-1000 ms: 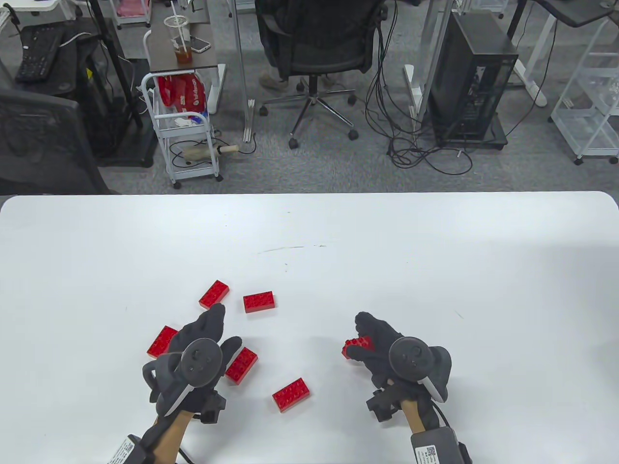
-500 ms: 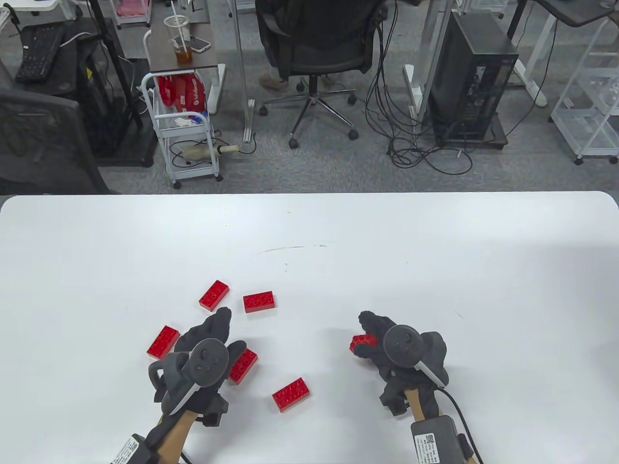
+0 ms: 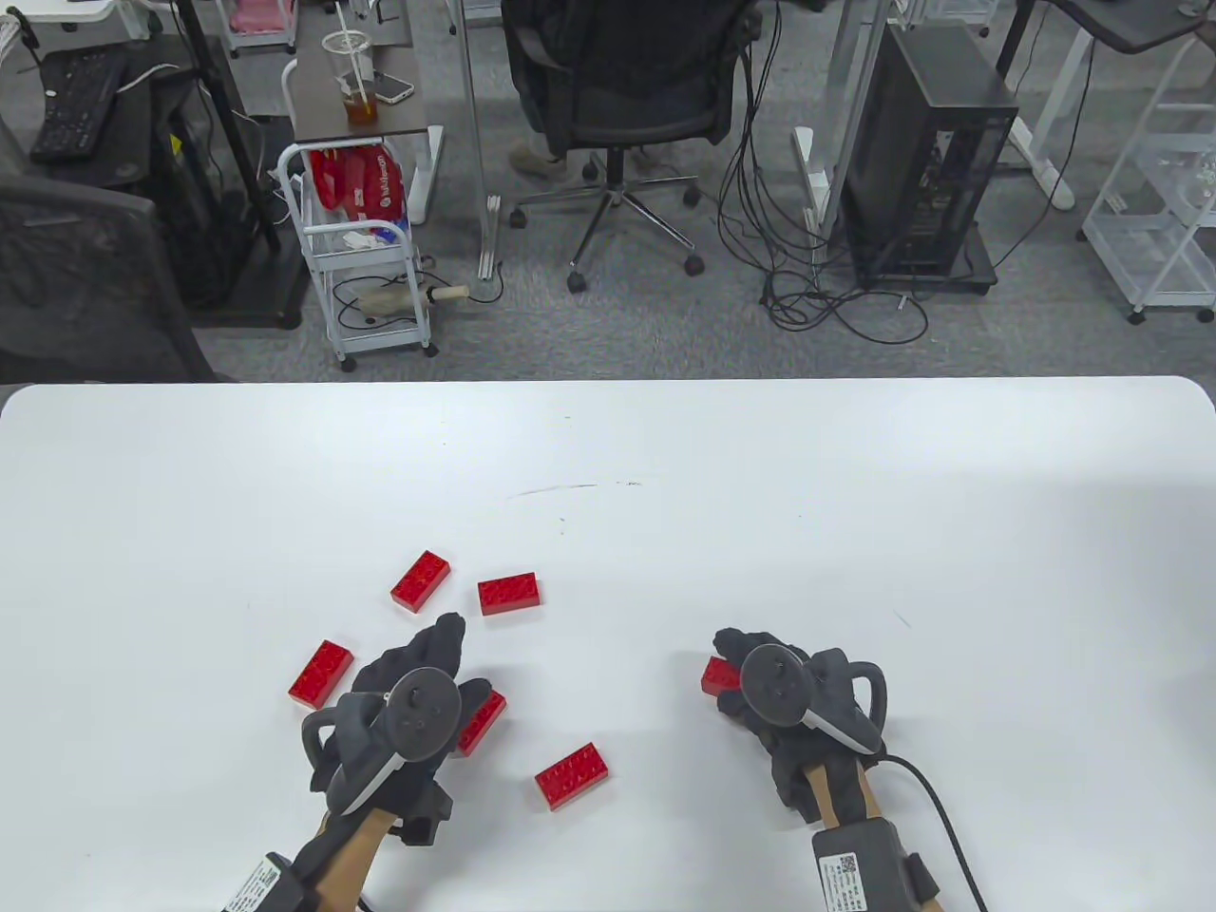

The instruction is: Separate stacked toy bricks from each other

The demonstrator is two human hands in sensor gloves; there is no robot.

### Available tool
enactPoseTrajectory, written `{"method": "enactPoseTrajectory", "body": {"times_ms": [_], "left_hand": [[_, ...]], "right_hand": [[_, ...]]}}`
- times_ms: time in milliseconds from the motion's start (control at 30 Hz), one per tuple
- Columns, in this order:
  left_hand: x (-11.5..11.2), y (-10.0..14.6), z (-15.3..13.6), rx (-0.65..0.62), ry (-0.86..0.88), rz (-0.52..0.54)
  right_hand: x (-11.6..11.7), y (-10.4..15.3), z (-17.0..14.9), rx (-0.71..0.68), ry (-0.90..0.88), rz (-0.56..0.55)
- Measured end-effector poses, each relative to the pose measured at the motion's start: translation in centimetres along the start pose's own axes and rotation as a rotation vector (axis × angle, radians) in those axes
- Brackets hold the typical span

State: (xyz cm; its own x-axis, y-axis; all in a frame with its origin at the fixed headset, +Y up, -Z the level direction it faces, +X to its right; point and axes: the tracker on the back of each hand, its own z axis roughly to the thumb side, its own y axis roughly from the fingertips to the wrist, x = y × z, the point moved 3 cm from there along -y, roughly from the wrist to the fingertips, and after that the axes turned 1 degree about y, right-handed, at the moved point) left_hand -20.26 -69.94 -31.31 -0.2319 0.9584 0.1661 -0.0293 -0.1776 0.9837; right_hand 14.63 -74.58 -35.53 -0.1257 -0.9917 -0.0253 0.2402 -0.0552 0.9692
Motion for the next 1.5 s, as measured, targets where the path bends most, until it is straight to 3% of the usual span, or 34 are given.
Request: {"method": "enactPoseTrajectory", "body": {"times_ms": [433, 667, 867, 1133, 1300, 1500], "left_hand": [[-0.7, 0.0, 0.5, -0.011, -0.023, -0.034], [-0.7, 0.0, 0.5, -0.011, -0.021, -0.031], [-0.8, 0.1, 0.8, -0.038, -0.007, -0.029], [-1.4, 0.5, 1.7, -0.094, 0.007, -0.056], [-1.9, 0.8, 2.4, -0.121, -0.002, -0.078], [-2.0, 0.9, 2.8, -0.134, -0.013, -0.091]], "right_hand": [[0.4, 0.0, 0.7, 0.037, 0.173, 0.015], [0.4, 0.7, -0.5, 0.024, 0.094, 0.031], [-2.0, 2.2, -0.6, 0.005, -0.04, -0.086], [-2.8, 4.3, 2.1, -0.134, -0.2, -0.123], [-2.8, 4.9, 4.2, -0.195, -0.211, -0.122], [-2.6, 5.0, 4.4, -0.209, -0.223, -0.12]]}}
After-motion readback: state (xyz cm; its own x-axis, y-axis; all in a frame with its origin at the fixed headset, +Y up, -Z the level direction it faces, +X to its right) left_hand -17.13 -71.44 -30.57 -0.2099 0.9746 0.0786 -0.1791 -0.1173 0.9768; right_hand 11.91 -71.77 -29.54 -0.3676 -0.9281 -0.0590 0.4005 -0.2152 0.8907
